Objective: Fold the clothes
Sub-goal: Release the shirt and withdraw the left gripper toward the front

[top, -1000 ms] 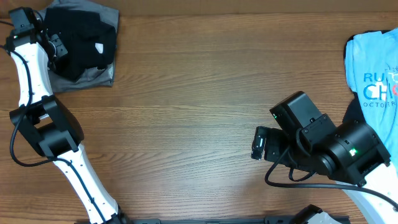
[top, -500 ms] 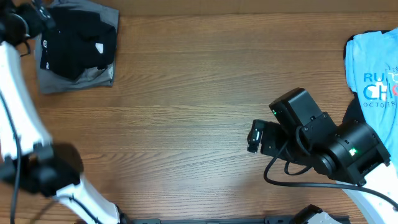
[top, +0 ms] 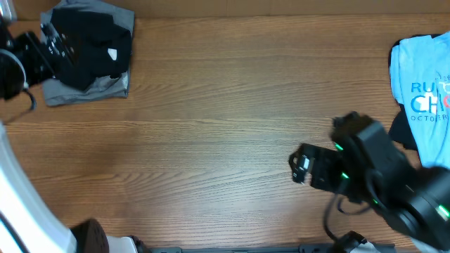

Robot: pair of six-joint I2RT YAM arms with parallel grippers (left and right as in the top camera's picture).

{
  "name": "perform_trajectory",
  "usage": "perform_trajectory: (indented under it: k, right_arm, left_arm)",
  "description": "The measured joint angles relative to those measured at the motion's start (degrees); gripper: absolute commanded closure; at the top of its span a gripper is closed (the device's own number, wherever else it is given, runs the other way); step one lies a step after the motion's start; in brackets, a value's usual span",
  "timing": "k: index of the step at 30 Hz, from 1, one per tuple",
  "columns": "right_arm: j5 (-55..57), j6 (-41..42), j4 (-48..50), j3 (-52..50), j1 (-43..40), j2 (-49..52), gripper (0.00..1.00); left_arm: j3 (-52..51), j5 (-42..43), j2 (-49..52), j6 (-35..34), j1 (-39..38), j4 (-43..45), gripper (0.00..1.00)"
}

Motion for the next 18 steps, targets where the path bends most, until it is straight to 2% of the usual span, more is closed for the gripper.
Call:
perform_trajectory:
  k: [7,12,18]
  right_arm:
    - [1.95,0.63,2.34,-6.1,0.0,-11.89,0.0]
    - [4.96,3.5,4.57,-13.7,0.02,-15.43,0.0]
    - [8.63,5.01,5.88,-17.09,0.0,-14.73,0.0]
  left_arm:
    - [-2.82,3.63,-12.41,5.03,0.0,-6.29,0.0]
    - [-16.31,9.73,-23.82,8.83,0.0,-5.27,0.0]
    - [-37.27,13.77,-38.69,10.75,0.0,3.15,0.0]
